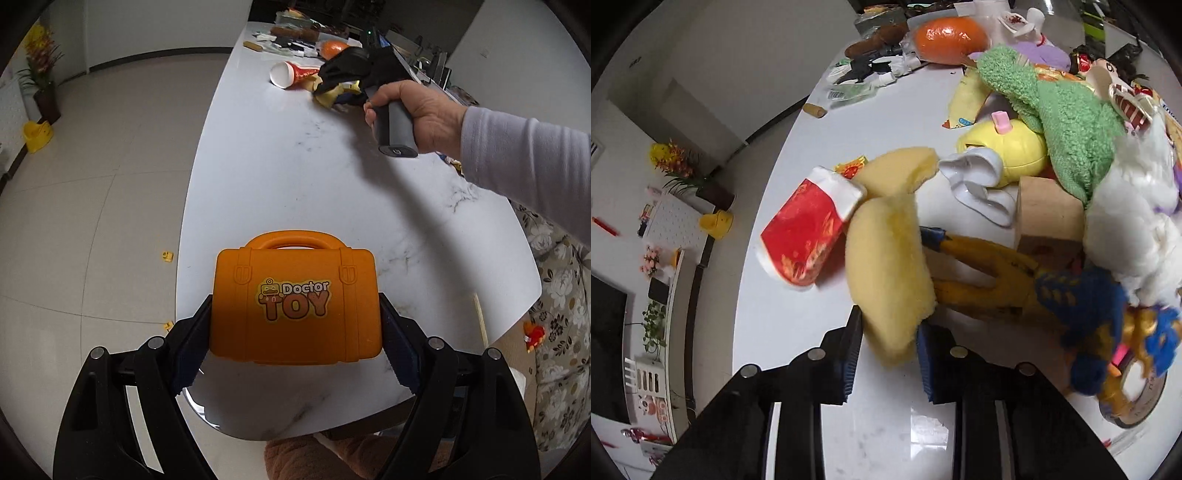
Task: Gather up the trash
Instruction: 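Grasp orange Doctor TOY case with left tool while right tool grasps yellow sponge, then drop the orange case and yellow sponge into the box with both tools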
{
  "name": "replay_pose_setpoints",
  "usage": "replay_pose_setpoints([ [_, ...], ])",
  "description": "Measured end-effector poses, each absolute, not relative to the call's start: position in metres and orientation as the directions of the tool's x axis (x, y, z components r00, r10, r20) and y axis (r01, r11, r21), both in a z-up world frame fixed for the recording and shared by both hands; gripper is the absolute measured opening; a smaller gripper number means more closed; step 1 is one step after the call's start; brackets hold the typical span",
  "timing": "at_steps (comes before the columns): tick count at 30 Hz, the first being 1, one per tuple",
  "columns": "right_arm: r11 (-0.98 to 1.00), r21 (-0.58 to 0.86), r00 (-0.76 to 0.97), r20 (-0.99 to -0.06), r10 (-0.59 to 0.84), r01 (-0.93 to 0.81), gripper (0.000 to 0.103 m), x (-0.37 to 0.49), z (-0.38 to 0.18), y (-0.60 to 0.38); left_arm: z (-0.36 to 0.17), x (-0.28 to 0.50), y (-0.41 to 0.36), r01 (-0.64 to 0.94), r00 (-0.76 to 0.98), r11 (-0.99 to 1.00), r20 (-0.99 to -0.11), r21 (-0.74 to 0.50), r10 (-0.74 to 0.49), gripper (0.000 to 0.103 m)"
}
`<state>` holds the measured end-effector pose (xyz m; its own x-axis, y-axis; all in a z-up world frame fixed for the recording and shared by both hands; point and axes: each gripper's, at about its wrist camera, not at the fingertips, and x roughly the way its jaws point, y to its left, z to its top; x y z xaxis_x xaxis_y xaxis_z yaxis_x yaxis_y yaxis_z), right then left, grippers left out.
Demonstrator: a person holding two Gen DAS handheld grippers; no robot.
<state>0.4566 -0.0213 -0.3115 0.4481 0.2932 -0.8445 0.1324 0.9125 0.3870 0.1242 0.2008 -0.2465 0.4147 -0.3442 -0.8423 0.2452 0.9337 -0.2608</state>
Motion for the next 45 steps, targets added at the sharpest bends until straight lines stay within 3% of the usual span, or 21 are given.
replay_pose_setpoints([
  [7,0.86,0.511,0.456,-0.766,0.453,0.002,0.025,0.397,-0.276,-0.04,-0.241,0.119,0.177,0.295,0.406,0.924,-0.843,-0.245,-0.353,0.08],
  [13,0.803,0.581,0.458,-0.684,0.568,-0.128,0.026,0.274,-0.234,-0.09,-0.231,0.097,0.129,0.37,0.411,0.907,-0.84,-0.202,-0.354,0.08],
  [21,0.798,0.592,0.419,-0.699,0.579,-0.114,0.027,0.09,-0.236,-0.193,-0.249,0.022,0.044,0.452,0.284,0.858,-0.873,-0.243,-0.397,0.08],
  [25,0.82,0.571,0.358,-0.758,0.545,-0.04,0.027,0.01,-0.274,-0.233,-0.292,-0.021,-0.003,0.471,0.187,0.84,-0.901,-0.267,-0.391,0.08],
  [33,0.876,0.458,0.155,-0.886,0.437,0.149,0.028,-0.079,-0.425,-0.278,-0.431,-0.061,-0.066,0.418,0.037,0.872,-0.954,-0.256,-0.297,0.08],
  [36,0.896,0.399,0.083,-0.917,0.39,0.194,0.041,-0.084,-0.483,-0.285,-0.489,-0.057,-0.079,0.361,-0.034,0.904,-0.972,-0.231,-0.234,0.08],
  [38,0.927,0.298,0.013,-0.953,0.303,0.227,0.087,-0.082,-0.529,-0.291,-0.533,-0.052,-0.082,0.311,-0.094,0.928,-0.978,-0.205,-0.185,0.082],
  [39,0.934,0.266,-0.018,-0.96,0.278,0.239,0.086,-0.083,-0.544,-0.293,-0.553,-0.047,-0.084,0.297,-0.132,0.938,-0.98,-0.181,-0.147,0.082],
  [40,0.937,0.237,-0.057,-0.964,0.26,0.257,0.078,-0.085,-0.562,-0.298,-0.579,-0.048,-0.082,0.279,-0.184,0.948,-0.977,-0.154,-0.105,0.082],
  [42,0.933,0.216,-0.103,-0.962,0.254,0.288,0.077,-0.087,-0.583,-0.303,-0.612,-0.041,-0.078,0.248,-0.272,0.959,-0.96,-0.134,-0.064,0.082],
  [45,0.935,0.196,-0.113,-0.965,0.238,0.296,0.077,-0.083,-0.585,-0.307,-0.62,-0.034,-0.072,0.227,-0.296,0.966,-0.954,-0.121,-0.05,0.082],
])
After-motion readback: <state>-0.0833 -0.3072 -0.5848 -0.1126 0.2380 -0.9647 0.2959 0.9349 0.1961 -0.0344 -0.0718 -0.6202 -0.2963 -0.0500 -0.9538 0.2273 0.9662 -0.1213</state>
